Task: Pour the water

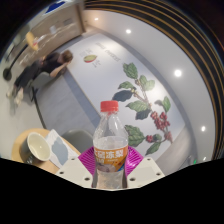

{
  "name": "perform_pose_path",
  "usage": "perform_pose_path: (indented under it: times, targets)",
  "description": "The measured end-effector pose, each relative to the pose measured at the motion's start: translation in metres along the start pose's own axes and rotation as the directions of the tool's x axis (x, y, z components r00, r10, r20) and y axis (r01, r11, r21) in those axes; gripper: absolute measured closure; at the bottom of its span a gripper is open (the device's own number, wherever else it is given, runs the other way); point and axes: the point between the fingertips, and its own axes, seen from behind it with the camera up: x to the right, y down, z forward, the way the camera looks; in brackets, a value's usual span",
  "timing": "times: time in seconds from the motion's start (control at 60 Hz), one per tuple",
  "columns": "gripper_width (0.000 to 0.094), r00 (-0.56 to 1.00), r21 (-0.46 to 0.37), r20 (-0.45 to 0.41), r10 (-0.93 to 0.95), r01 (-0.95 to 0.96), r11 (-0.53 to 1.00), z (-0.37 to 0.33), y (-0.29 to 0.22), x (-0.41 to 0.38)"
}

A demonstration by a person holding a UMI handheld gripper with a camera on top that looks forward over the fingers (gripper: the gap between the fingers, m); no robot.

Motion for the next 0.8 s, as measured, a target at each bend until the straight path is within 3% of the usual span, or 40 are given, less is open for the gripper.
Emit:
perform_pose_path:
  times: [0.083, 0.167, 0.283, 0.317, 0.333, 0.367, 0.383, 0.617, 0.717, 0.8]
  targets:
    - [0.0599, 0.844, -0.008, 0.069, 0.532, -0.533, 0.846, -0.008, 0.004, -0.04]
    - [0.0599, 0.644, -0.057, 0.098, 0.759, -0.758, 0.65, -0.014, 0.025, -0.067]
    - [0.0598, 0.589, -0.099, 0.117, 0.8, -0.794, 0.599, -0.028, 0.049, -0.072]
    - [0.0599, 0.586, -0.088, 0.116, 0.802, -0.798, 0.596, -0.017, 0.048, -0.107]
    - [0.0599, 0.591, -0.102, 0.126, 0.797, -0.791, 0.603, -0.023, 0.057, -0.081]
    - [0.0598, 0.589, -0.098, 0.115, 0.8, -0.795, 0.599, -0.017, 0.058, -0.106]
    - [0.0598, 0.587, -0.109, 0.122, 0.801, -0.794, 0.598, -0.024, 0.066, -0.081]
    - [0.0596, 0.549, -0.096, 0.127, 0.826, -0.822, 0.562, -0.027, 0.079, -0.088]
    - [0.0563, 0.565, -0.115, 0.126, 0.815, -0.808, 0.578, -0.023, 0.075, -0.092]
    - [0.0443, 0.574, -0.14, 0.12, 0.81, -0.798, 0.587, -0.024, 0.066, -0.097]
